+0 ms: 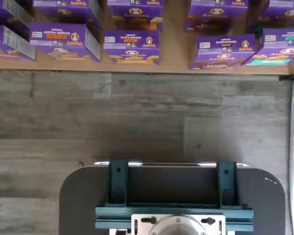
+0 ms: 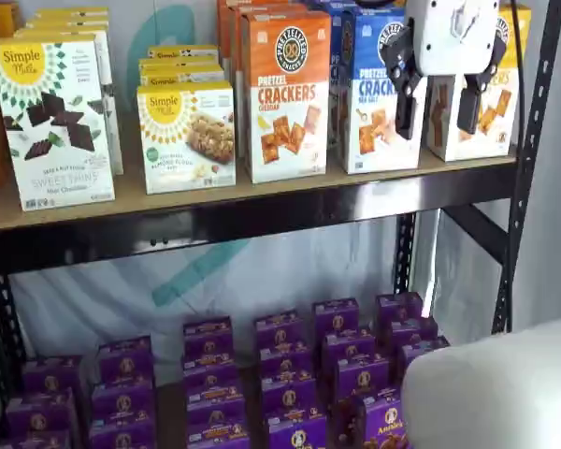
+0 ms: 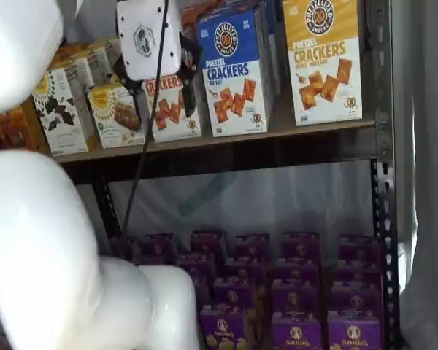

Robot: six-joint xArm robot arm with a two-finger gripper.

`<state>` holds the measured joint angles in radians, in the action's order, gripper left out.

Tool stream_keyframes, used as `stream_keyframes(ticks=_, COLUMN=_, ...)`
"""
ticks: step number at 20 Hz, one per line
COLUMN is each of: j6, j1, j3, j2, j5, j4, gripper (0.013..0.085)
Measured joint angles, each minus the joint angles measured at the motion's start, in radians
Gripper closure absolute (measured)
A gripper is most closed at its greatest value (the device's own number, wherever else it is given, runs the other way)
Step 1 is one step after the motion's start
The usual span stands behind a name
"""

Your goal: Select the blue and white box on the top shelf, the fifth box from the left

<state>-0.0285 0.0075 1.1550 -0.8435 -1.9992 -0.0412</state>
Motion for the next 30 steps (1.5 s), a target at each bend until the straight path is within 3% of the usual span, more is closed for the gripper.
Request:
stream_keyframes(ticks=4, j6=0.022, j1=-0.052, j3=0.030, j2=0.035, j5=-0.062, j4=-0.058, gripper=0.0130)
stream_keyframes(ticks=10, j6=0.019, j1=-0.034, j3=0.033, j2=0.035, j5=-0.035, j4=-0.034, gripper=0.0130)
stream_keyframes(ticks=19, j6=-0.014, j1=0.034, j3=0.052, j2=0.073, j5=0.175, j4=0.063, gripper=0.0130)
stream_keyframes(ticks=25, j6=-0.002, j1=0.020, j3=0.128, j2=0.172, j5=0.311, j4=0.095, gripper=0.0130)
stream_keyframes(ticks=30, j6=0.030, j1=-0.013, j3=0.220, j2=0.267, j5=0.319, j4=0.094, gripper=0.0130)
